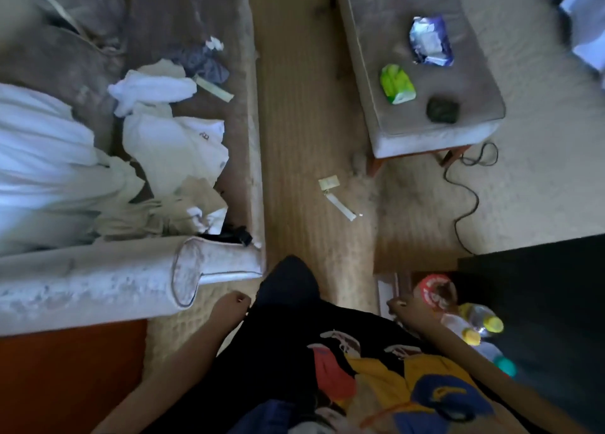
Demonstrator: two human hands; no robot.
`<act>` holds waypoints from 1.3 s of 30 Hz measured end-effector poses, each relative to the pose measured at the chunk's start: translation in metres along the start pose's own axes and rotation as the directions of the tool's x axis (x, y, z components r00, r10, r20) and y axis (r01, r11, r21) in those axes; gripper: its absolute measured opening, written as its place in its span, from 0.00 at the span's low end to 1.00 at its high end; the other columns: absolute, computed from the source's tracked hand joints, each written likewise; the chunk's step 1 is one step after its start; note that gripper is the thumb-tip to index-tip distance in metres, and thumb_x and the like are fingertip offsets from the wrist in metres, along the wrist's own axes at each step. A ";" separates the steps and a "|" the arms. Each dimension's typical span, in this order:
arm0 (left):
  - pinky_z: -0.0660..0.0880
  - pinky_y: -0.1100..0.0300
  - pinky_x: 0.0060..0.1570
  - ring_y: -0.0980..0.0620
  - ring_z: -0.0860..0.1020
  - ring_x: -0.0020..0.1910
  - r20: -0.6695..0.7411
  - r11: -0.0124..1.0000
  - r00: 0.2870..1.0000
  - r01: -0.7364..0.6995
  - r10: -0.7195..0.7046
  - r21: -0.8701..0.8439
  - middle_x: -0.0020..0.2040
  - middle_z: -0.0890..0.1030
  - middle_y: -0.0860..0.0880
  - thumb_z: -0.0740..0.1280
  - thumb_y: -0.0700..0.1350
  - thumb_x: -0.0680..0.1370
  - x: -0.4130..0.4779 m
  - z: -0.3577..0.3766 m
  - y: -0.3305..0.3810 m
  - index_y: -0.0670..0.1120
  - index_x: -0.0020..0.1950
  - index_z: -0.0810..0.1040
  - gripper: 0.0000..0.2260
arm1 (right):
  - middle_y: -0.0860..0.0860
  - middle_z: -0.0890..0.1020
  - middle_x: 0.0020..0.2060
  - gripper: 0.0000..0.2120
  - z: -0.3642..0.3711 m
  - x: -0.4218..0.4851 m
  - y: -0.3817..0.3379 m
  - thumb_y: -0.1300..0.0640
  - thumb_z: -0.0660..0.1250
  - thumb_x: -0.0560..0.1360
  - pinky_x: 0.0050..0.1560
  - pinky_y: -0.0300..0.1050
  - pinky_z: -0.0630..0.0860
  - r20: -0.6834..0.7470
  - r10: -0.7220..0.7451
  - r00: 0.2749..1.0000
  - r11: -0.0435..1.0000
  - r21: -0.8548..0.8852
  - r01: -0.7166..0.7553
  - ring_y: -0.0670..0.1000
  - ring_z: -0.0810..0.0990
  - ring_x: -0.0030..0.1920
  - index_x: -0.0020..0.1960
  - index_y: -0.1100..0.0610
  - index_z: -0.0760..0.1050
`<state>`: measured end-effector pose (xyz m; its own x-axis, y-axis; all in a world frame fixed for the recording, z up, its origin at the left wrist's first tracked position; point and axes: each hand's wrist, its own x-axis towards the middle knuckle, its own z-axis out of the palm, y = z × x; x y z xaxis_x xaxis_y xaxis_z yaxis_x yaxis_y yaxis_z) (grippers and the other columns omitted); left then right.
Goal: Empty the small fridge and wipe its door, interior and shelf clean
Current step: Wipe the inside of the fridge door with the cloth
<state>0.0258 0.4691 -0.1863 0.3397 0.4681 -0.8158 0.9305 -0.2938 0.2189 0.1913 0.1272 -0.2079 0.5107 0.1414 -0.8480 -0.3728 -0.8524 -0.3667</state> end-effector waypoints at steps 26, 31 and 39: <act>0.74 0.56 0.52 0.42 0.78 0.57 0.303 0.768 0.906 -0.413 0.295 0.489 0.59 0.79 0.42 0.60 0.45 0.82 0.274 -0.049 0.738 0.41 0.63 0.76 0.14 | 0.54 0.80 0.51 0.11 -0.388 0.359 -0.174 0.53 0.60 0.79 0.49 0.45 0.72 -0.186 0.217 0.958 0.939 0.308 -0.153 0.56 0.78 0.52 0.56 0.56 0.77; 0.72 0.58 0.46 0.45 0.78 0.52 0.436 0.720 0.863 -0.471 0.256 0.509 0.55 0.80 0.42 0.60 0.45 0.82 0.287 0.016 0.811 0.41 0.59 0.78 0.12 | 0.55 0.53 0.77 0.21 -0.445 0.464 -0.184 0.55 0.60 0.77 0.68 0.56 0.67 -0.087 -0.067 0.994 0.978 -0.203 0.048 0.60 0.58 0.73 0.70 0.50 0.69; 0.74 0.52 0.55 0.42 0.76 0.57 0.410 0.679 0.867 -0.484 0.284 0.552 0.59 0.79 0.41 0.58 0.45 0.83 0.312 0.049 0.867 0.40 0.64 0.75 0.14 | 0.54 0.42 0.78 0.27 -0.451 0.534 -0.196 0.55 0.57 0.79 0.74 0.61 0.44 0.110 -0.026 0.994 0.804 -0.589 0.086 0.61 0.41 0.77 0.77 0.52 0.57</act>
<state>0.9316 0.3193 -0.2770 0.5027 -0.0198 -0.8642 0.3916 -0.8861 0.2481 0.8867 0.1426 -0.4162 0.4325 0.2182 -0.8748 0.2003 -0.9693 -0.1427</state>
